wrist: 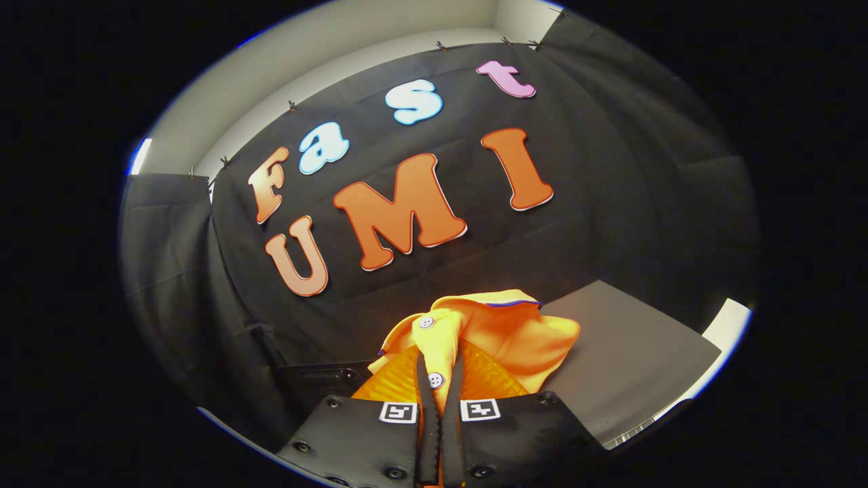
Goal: Put the clothes into the washing machine and then close the washing machine lid.
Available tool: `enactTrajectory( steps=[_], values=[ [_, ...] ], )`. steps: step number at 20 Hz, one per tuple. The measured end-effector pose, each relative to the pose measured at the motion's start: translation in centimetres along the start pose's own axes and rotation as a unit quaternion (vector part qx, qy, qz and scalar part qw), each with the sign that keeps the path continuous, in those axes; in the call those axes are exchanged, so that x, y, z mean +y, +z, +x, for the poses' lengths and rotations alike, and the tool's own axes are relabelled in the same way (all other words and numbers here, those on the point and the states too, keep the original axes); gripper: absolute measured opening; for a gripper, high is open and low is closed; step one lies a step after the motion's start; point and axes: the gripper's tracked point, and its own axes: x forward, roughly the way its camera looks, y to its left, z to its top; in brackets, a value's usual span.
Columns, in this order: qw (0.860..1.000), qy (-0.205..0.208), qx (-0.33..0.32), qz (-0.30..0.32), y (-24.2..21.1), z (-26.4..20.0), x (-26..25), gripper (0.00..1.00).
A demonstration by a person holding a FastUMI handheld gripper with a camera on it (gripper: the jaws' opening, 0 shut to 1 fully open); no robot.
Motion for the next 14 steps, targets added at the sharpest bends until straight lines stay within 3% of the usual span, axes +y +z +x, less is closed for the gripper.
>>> enactTrajectory(
  steps=[7, 14],
  values=[
    [0.999, 0.026, -0.027, -0.003, 3.7, -1.8, 3.9, 0.1],
    [0.996, 0.074, -0.041, -0.037, 6.1, -1.7, 12.4, 0.1]
  ],
)
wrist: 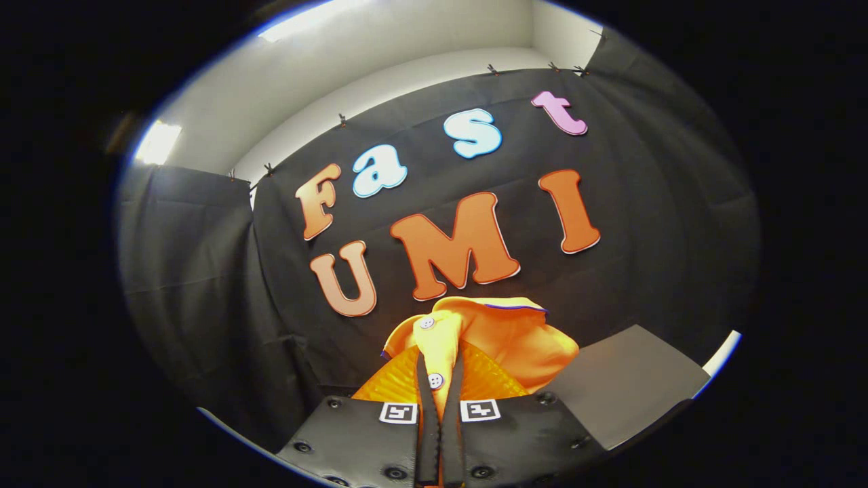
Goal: Put the clothes into the washing machine and then close the washing machine lid.
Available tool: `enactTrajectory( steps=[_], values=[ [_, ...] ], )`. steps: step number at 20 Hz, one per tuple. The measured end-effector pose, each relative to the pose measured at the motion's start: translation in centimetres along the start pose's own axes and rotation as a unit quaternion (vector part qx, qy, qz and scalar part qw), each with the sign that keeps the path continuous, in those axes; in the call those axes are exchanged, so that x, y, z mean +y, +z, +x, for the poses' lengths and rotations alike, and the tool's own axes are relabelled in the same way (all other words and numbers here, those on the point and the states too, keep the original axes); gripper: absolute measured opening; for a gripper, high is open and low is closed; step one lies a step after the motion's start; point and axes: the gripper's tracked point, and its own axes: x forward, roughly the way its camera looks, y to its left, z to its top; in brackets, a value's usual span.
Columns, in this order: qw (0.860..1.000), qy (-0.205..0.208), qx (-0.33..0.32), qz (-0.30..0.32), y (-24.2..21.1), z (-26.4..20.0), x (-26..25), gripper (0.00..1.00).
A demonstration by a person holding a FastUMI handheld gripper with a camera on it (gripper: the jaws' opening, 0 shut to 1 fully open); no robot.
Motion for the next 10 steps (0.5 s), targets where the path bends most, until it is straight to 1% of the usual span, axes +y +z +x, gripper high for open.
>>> enactTrajectory(
  steps=[5, 10],
  values=[
    [0.999, 0.046, 0.007, -0.006, -0.4, 2.4, 7.2, 0.1],
    [0.997, 0.072, 0.028, 0.007, -4.1, 5.2, 13.2, 0.1]
  ],
)
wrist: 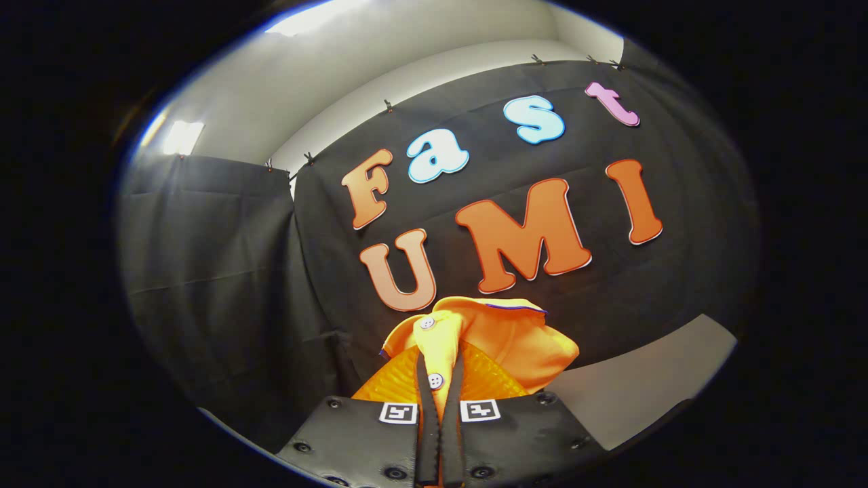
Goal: Put the clothes into the washing machine and then close the washing machine lid.
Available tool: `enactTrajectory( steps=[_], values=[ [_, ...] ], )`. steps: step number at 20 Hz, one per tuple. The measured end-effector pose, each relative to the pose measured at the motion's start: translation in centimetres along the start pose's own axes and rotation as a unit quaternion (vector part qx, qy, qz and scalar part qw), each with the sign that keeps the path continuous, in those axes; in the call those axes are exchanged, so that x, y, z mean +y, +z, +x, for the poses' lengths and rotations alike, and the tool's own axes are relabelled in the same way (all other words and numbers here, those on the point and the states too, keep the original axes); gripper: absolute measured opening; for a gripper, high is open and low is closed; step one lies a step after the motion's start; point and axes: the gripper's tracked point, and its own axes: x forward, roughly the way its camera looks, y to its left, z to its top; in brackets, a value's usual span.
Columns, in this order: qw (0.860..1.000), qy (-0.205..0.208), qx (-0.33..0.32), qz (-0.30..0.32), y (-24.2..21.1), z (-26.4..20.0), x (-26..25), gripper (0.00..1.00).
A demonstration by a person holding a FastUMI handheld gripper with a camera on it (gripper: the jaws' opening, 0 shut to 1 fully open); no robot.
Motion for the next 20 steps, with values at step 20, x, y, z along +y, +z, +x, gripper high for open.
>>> enactTrajectory(
  steps=[20],
  values=[
    [0.989, -0.068, 0.134, 0.006, -26.9, 11.8, 5.6, 0.1]
  ],
)
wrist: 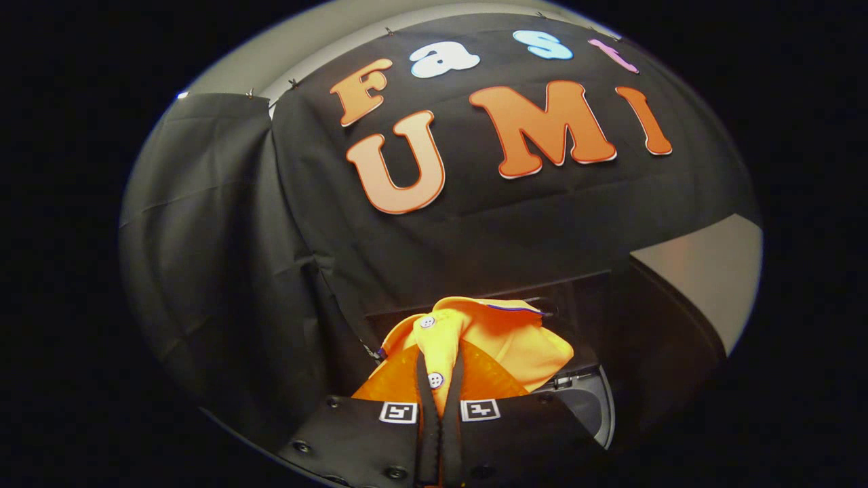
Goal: Put the clothes into the washing machine and then close the washing machine lid.
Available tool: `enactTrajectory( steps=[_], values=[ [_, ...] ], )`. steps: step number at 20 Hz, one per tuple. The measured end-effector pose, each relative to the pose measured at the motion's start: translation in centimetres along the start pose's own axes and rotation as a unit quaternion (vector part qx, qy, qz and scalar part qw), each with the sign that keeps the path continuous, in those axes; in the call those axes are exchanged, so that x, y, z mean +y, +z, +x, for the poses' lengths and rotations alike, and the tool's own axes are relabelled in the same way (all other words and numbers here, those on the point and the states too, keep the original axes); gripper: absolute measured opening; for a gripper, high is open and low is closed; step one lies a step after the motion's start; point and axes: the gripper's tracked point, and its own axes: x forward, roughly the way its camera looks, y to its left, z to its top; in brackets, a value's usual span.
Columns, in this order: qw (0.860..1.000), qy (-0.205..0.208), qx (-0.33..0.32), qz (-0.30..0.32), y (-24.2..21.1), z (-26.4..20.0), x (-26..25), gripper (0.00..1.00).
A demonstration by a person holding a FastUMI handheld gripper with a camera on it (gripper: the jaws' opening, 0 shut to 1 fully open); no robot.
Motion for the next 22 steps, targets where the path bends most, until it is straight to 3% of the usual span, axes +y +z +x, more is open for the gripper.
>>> enactTrajectory(
  steps=[9, 17, 22],
  values=[
    [0.989, -0.059, 0.138, -0.004, -14.5, 6.3, -4.6, 0.1],
    [0.965, -0.09, 0.245, 0.018, -23.1, 11.3, -7.3, 0.1],
    [0.945, -0.124, 0.296, 0.07, -27.3, 11.9, -9.3, 0.1]
  ],
)
